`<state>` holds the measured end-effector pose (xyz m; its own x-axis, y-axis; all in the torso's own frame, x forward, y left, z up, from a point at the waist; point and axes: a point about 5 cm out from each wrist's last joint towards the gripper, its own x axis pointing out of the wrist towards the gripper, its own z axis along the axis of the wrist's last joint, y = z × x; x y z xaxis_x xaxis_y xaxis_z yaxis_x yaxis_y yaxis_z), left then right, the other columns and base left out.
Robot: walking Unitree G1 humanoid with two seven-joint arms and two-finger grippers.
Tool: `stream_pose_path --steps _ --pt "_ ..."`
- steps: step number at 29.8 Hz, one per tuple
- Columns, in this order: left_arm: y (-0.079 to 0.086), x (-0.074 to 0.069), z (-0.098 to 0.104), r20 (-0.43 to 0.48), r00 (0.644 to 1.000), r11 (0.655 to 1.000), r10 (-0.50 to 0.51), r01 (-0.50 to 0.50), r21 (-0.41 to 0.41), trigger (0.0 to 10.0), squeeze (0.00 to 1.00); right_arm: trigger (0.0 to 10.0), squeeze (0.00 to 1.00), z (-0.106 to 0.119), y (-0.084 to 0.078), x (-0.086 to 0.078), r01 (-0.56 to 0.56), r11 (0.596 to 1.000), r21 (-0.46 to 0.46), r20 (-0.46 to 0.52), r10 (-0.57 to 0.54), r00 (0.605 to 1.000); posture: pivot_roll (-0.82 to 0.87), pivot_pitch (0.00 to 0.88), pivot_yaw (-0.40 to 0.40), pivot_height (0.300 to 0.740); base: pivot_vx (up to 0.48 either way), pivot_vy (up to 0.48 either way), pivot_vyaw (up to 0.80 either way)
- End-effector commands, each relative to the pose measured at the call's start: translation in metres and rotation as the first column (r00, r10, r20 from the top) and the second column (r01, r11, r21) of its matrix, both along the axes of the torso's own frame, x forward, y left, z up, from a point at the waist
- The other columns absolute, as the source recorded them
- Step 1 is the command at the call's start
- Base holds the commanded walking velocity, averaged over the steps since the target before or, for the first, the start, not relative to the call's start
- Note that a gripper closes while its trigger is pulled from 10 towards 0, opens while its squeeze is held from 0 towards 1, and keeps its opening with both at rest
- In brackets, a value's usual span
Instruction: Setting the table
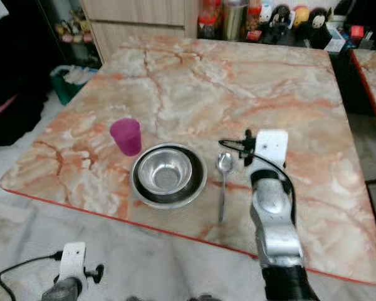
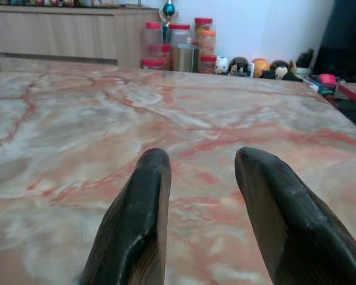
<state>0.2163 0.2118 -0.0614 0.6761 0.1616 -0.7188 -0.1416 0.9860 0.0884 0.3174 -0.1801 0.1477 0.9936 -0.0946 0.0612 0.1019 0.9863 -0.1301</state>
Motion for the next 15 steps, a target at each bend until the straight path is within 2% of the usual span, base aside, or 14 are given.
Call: stream_pose_path --steps 1,3,10,13,15 --pt "-0.003 -0.002 -0.002 -0.017 1.0 1.0 0.003 -0.003 -0.005 10.0 0.0 10.0 0.0 0.001 -0.007 0.0 0.006 1.0 -0.016 0.017 -0.006 1.0 -0.17 0.016 0.032 0.74 0.0 -0.322 0.0" --pt "-0.005 0.0 -0.001 -0.01 1.0 1.0 0.007 -0.007 -0.009 10.0 0.0 10.0 0.0 0.002 -0.007 0.0 -0.015 1.0 -0.015 0.027 0.016 1.0 -0.17 0.007 0.026 0.74 0.0 -0.287 0.0" --pt "-0.009 0.007 0.002 0.012 1.0 1.0 0.013 -0.013 -0.016 10.0 0.0 10.0 0.0 -0.009 -0.005 0.002 -0.034 0.999 0.004 0.019 0.034 0.999 -0.16 0.0 0.014 0.74 0.0 0.0 0.0" --pt "-0.01 0.009 0.004 0.023 1.0 1.0 0.022 -0.021 -0.018 10.0 0.0 10.0 0.0 -0.01 -0.004 0.001 -0.043 0.999 -0.017 0.023 0.044 0.999 -0.15 0.001 0.009 0.74 0.0 0.0 0.0" --pt "-0.011 0.012 0.005 0.032 0.999 0.999 0.026 -0.026 -0.019 10.0 0.0 10.0 0.0 -0.008 -0.004 0.002 -0.046 0.998 -0.038 0.032 0.047 0.998 -0.15 0.012 0.007 0.74 0.0 0.0 0.61"
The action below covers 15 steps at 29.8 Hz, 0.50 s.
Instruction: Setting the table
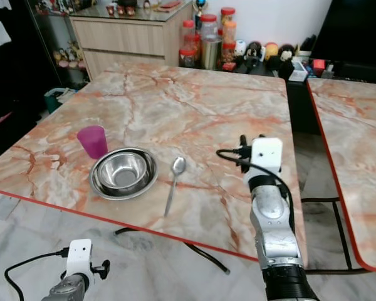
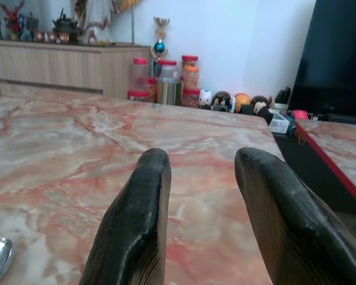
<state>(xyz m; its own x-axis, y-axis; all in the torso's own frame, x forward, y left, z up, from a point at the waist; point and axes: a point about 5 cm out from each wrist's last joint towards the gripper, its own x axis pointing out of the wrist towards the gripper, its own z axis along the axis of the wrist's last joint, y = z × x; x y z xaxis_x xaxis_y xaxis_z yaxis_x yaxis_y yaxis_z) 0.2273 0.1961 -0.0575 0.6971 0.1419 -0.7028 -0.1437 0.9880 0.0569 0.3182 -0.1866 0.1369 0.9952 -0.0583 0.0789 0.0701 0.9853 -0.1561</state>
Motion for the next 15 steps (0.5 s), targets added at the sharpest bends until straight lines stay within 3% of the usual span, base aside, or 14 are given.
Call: stream_pose_path --steps 1,15 --pt "0.0048 0.0027 0.0025 0.01 1.0 1.0 0.029 -0.029 0.008 10.0 0.0 10.0 0.0 0.0051 0.0011 0.0028 -0.011 1.0 -0.021 0.022 0.012 1.0 -0.14 0.014 0.007 0.74 0.0 0.0 0.8" --pt "0.0043 0.0099 0.0074 0.036 0.999 1.0 0.027 -0.028 0.015 10.0 0.0 10.0 0.0 0.0061 -0.0072 0.0085 0.005 1.0 -0.003 0.028 -0.005 1.0 -0.14 0.038 0.007 0.74 0.0 0.0 0.72"
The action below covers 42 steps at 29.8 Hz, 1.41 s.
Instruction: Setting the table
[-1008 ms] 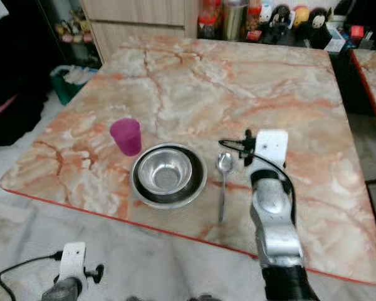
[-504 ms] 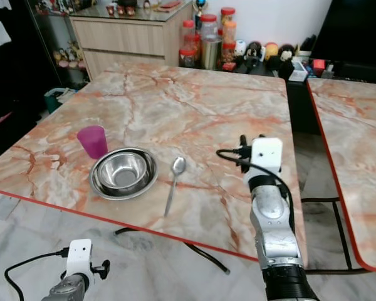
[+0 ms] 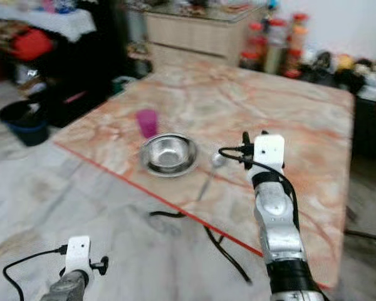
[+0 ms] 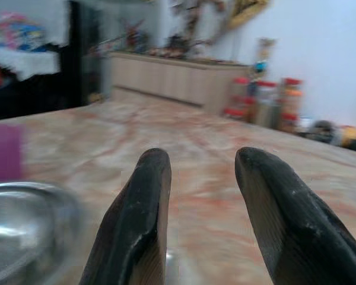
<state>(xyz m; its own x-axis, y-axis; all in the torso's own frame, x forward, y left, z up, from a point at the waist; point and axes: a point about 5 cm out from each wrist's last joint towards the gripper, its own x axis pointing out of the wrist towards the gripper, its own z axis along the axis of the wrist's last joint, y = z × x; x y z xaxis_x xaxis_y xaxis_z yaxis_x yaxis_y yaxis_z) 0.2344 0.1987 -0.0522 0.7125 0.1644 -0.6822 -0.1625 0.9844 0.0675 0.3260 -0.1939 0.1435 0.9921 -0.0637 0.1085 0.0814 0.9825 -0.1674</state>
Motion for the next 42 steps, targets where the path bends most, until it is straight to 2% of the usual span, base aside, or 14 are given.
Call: stream_pose_path --steps 1,10,18,25,29,32,42 --pt "0.0015 0.0029 0.0023 0.01 1.0 1.0 0.01 -0.01 0.0 10.0 0.0 10.0 0.0 -0.0007 -0.0001 0.0008 -0.001 1.0 0.011 -0.002 0.001 1.0 -0.14 0.037 0.007 0.74 0.0 0.0 0.41" --pt "-0.0001 0.0058 0.004 0.017 1.0 1.0 0.009 -0.009 0.003 10.0 0.0 10.0 0.0 -0.004 -0.005 -0.0005 0.026 0.999 0.029 -0.006 -0.025 1.0 -0.14 0.044 0.009 0.74 0.0 0.0 0.0" --pt "-0.0001 0.0065 0.0045 0.021 1.0 1.0 0.008 -0.008 0.008 10.0 0.0 10.0 0.0 -0.0065 -0.0022 -0.0022 0.023 0.999 0.04 -0.007 -0.023 1.0 -0.14 0.045 0.008 0.74 0.0 0.0 0.0" --pt "0.0002 0.0075 0.0053 0.024 1.0 1.0 0.009 -0.01 0.009 10.0 0.0 10.0 0.0 -0.0021 0.0017 0.0018 -0.005 1.0 0.024 -0.005 0.005 1.0 -0.16 0.027 -0.034 0.74 0.0 0.0 0.0" --pt "0.0003 0.0076 0.0054 0.024 1.0 1.0 0.009 -0.009 0.009 10.0 0.0 10.0 0.0 -0.0019 0.0019 0.002 -0.006 1.0 0.024 -0.005 0.006 1.0 -0.16 0.027 -0.034 0.74 0.0 0.0 0.0" --pt "0.0004 0.0077 0.0053 0.021 1.0 1.0 0.002 -0.002 0.01 10.0 0.0 10.0 0.0 0.001 -0.0045 0.0039 0.006 1.0 0.016 0.001 -0.006 1.0 -0.16 0.02 -0.022 0.74 0.0 0.0 0.0" --pt "-0.0005 0.0069 0.0045 0.016 1.0 1.0 0.001 -0.001 0.006 10.0 0.0 10.0 0.0 -0.0019 -0.002 0.0004 0.003 1.0 0.021 -0.005 -0.003 1.0 -0.16 0.038 -0.02 0.74 0.0 0.0 0.0"
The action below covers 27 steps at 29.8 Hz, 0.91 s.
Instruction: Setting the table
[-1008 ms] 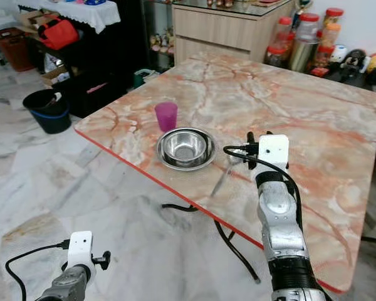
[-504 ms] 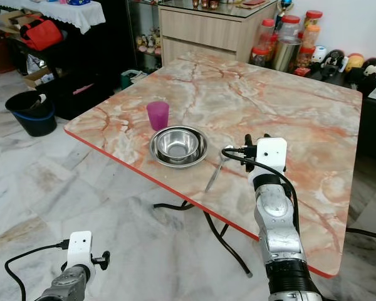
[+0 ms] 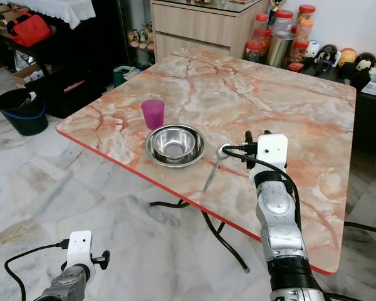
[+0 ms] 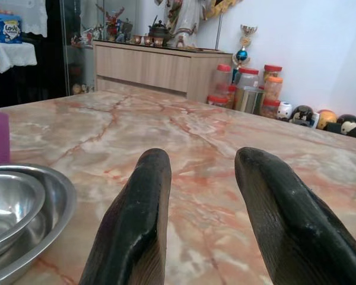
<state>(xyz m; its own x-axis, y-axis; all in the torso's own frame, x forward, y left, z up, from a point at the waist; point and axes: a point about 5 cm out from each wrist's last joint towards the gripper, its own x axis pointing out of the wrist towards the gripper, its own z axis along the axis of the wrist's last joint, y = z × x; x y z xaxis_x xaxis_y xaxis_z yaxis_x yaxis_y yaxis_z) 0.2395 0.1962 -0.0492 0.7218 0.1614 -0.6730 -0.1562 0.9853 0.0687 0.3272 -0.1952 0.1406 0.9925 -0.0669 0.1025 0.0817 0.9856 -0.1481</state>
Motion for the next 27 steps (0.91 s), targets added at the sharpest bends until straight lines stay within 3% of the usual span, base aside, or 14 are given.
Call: stream_pose_path --steps 1,11,27 --pt "0.002 0.002 0.002 0.005 1.0 1.0 0.009 -0.009 0.001 10.0 0.0 10.0 0.0 0.002 -0.001 0.0 0.001 1.0 0.001 0.001 -0.001 1.0 -0.15 0.052 -0.018 0.74 0.0 0.0 0.0" --pt "0.003 0.001 0.001 0.002 0.999 0.998 0.042 -0.042 -0.042 10.0 0.0 10.0 0.0 0.012 0.003 0.001 -0.028 0.999 -0.026 0.019 0.029 0.999 -0.16 0.098 -0.02 0.74 0.0 0.0 0.0" --pt "-0.001 -0.001 -0.001 -0.011 0.999 0.998 0.039 -0.039 -0.047 10.0 0.0 10.0 0.0 0.003 0.002 -0.002 -0.017 1.0 -0.001 -0.011 0.017 1.0 -0.15 0.117 -0.008 0.74 0.0 0.0 0.0"
